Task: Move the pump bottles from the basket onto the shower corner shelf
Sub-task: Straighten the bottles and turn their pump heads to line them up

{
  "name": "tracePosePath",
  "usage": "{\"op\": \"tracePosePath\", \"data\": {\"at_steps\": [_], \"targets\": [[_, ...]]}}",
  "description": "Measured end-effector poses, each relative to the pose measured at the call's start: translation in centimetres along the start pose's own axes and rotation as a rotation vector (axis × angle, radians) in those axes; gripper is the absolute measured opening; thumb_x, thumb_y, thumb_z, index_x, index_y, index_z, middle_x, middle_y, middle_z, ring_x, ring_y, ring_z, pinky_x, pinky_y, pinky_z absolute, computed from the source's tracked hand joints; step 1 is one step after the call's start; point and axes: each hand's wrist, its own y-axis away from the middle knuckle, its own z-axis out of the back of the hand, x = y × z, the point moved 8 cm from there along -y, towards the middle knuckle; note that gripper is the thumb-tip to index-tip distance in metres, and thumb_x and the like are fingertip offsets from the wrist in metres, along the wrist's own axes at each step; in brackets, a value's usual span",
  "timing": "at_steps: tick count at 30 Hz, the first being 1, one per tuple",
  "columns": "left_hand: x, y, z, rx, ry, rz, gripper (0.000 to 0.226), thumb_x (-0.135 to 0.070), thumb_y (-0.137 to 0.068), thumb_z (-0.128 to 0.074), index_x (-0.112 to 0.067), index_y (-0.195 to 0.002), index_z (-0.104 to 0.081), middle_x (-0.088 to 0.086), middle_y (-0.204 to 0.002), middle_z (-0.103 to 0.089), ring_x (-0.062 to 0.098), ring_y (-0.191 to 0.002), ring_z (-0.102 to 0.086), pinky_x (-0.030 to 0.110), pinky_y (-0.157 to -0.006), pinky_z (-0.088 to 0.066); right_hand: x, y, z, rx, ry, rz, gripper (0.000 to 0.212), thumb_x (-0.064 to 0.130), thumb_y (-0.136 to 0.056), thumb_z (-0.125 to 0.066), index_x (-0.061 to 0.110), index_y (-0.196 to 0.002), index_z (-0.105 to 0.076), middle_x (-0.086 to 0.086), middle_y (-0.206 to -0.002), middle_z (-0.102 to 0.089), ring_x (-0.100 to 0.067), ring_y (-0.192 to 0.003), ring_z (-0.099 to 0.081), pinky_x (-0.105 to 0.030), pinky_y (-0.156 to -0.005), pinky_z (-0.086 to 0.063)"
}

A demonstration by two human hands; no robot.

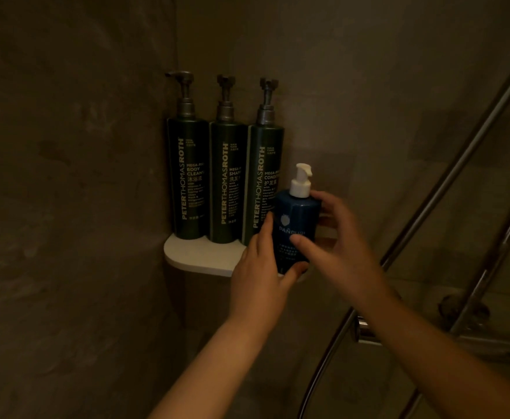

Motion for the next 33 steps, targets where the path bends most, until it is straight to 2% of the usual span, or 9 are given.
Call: {"op": "tracePosePath", "data": {"at_steps": [3,6,8,11,16,21,27,31,33], "targets": [[0.1,0.1,0.0,0.033,-0.042,-0.021,0.091,-0.042,-0.082,-0.065,-0.033,-0.148,-0.004,-0.007,-0.148,-0.03,0.008,-0.131,-0.033,0.03,-0.102,-0.037,-0.3,0.3,-0.5,-0.031,-0.013,0.014,0.068,0.026,-0.08,-0.071,0.045,-0.134,-0.034,0.013,-0.133,-0.045,0.008,-0.114,-0.046,-0.003,-0.084,-0.042],[0.5,0.4,0.4,0.053,-0.082,-0.046,0.086,-0.04,-0.083,-0.063,-0.034,-0.147,-0.006,-0.008,-0.144,-0.027,0.007,-0.131,-0.03,0.028,-0.104,-0.034,-0.5,0.2,-0.6,-0.015,-0.02,0.014,0.068,0.026,-0.082,-0.069,0.043,-0.137,-0.032,0.011,-0.136,-0.045,0.004,-0.116,-0.047,-0.014,-0.088,-0.045],[0.8,0.7,1.0,0.035,-0.13,-0.071,0.076,-0.04,-0.084,-0.061,-0.033,-0.145,-0.016,-0.009,-0.138,-0.031,0.003,-0.126,-0.031,0.022,-0.101,-0.031,-0.7,0.1,-0.6,0.013,-0.026,0.016,0.068,0.026,-0.083,-0.068,0.043,-0.138,-0.03,0.011,-0.137,-0.044,0.001,-0.118,-0.048,-0.018,-0.088,-0.046],[1.1,1.3,2.0,-0.006,-0.228,-0.105,0.056,-0.039,-0.086,-0.057,-0.026,-0.136,-0.036,-0.006,-0.127,-0.044,0.005,-0.117,-0.039,0.02,-0.093,-0.035,-1.1,-0.4,-0.5,0.04,-0.055,0.01,0.068,0.024,-0.084,-0.067,0.044,-0.137,-0.029,0.012,-0.139,-0.042,0.001,-0.119,-0.047,-0.015,-0.085,-0.046],[1.3,1.6,2.5,0.004,-0.316,-0.131,0.029,-0.038,-0.087,-0.052,-0.022,-0.111,-0.058,-0.007,-0.102,-0.055,0.007,-0.099,-0.047,0.02,-0.08,-0.042,-2.4,-1.4,-0.4,0.045,-0.075,-0.037,0.069,0.024,-0.085,-0.065,0.052,-0.136,-0.027,0.013,-0.142,-0.04,-0.002,-0.122,-0.044,-0.033,-0.096,-0.048],[1.4,1.7,2.3,-0.004,-0.342,-0.134,0.019,-0.035,-0.087,-0.055,-0.021,-0.097,-0.063,-0.006,-0.093,-0.055,0.007,-0.091,-0.046,0.018,-0.074,-0.039,-3.7,-2.7,-0.7,0.053,-0.072,-0.059,0.071,0.023,-0.086,-0.063,0.048,-0.14,-0.024,0.011,-0.145,-0.039,-0.008,-0.129,-0.042,-0.048,-0.102,-0.044],[1.3,1.8,2.3,-0.031,-0.339,-0.139,0.015,-0.033,-0.086,-0.055,-0.021,-0.092,-0.062,-0.006,-0.09,-0.053,0.007,-0.087,-0.044,0.018,-0.071,-0.039,-4.8,-3.5,-1.4,0.055,-0.098,-0.083,0.075,0.02,-0.088,-0.062,0.043,-0.145,-0.019,0.006,-0.149,-0.036,-0.01,-0.131,-0.041,-0.044,-0.104,-0.043],[1.4,1.9,2.3,-0.037,-0.334,-0.132,0.015,-0.032,-0.086,-0.055,-0.021,-0.092,-0.062,-0.007,-0.089,-0.052,0.007,-0.087,-0.043,0.02,-0.07,-0.041,-5.0,-3.4,-1.1,-0.033,0.052,-0.086,0.078,0.026,-0.087,-0.063,0.043,-0.146,-0.015,0.003,-0.142,-0.033,-0.004,-0.121,-0.04,-0.014,-0.093,-0.034],[1.5,2.0,2.3,-0.043,-0.325,-0.132,0.015,-0.031,-0.086,-0.055,-0.02,-0.092,-0.062,-0.006,-0.089,-0.051,0.008,-0.087,-0.043,0.02,-0.069,-0.041,-4.9,-3.3,-1.1,-0.047,0.062,-0.095,0.079,0.026,-0.087,-0.063,0.042,-0.146,-0.013,0.002,-0.14,-0.033,-0.002,-0.119,-0.038,-0.015,-0.093,-0.032]]}}
